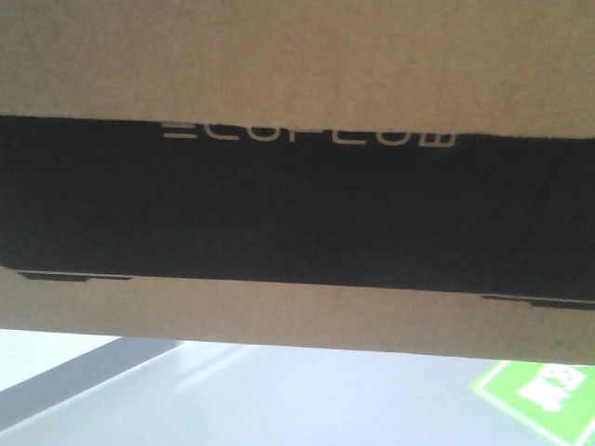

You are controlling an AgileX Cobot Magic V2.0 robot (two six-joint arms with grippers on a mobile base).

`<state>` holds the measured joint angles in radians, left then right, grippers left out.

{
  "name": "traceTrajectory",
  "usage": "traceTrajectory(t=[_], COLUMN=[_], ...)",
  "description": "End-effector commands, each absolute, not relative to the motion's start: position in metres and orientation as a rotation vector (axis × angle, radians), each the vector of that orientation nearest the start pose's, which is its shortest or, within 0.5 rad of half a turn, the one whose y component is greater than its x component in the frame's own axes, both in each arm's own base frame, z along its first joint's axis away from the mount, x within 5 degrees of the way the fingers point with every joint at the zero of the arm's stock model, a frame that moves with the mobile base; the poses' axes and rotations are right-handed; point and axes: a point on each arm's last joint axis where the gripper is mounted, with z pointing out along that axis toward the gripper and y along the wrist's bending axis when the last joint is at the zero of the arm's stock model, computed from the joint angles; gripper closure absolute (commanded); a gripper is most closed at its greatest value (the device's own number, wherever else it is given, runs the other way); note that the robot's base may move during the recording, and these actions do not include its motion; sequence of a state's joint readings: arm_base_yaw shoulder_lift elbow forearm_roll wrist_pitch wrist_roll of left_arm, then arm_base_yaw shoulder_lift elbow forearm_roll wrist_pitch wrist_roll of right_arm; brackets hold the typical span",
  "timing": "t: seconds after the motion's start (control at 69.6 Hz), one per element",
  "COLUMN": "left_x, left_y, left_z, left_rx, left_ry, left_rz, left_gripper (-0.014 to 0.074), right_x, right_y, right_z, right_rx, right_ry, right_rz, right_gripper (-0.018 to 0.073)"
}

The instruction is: Grab box from left shelf to table start

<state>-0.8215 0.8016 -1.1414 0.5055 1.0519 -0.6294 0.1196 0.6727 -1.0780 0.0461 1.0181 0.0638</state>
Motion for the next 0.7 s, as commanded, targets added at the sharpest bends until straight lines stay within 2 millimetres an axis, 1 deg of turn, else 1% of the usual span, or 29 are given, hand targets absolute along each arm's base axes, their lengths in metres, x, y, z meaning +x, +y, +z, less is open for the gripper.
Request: traceTrajectory(t=[0.0, 0.689], left_x=[0.1057, 0.1058], left_y=[-0.0734, -0.0733], left_z=[0.4577, 0.4577], left_rx=[0.257, 0.257], left_ry=[1.885, 1.884], left_rz=[-0.489, -0.487], left_gripper=[0.0692, 0.0692], right_x=[0.0927, 0.0927], right_y=[0.0197, 0.0197], right_z=[0.4443, 0.4443], right_rx=[-0.073, -0.073], right_ry=[1.916, 1.916], right_rz=[0.243, 0.243], right_gripper=[0.0501, 0.0501])
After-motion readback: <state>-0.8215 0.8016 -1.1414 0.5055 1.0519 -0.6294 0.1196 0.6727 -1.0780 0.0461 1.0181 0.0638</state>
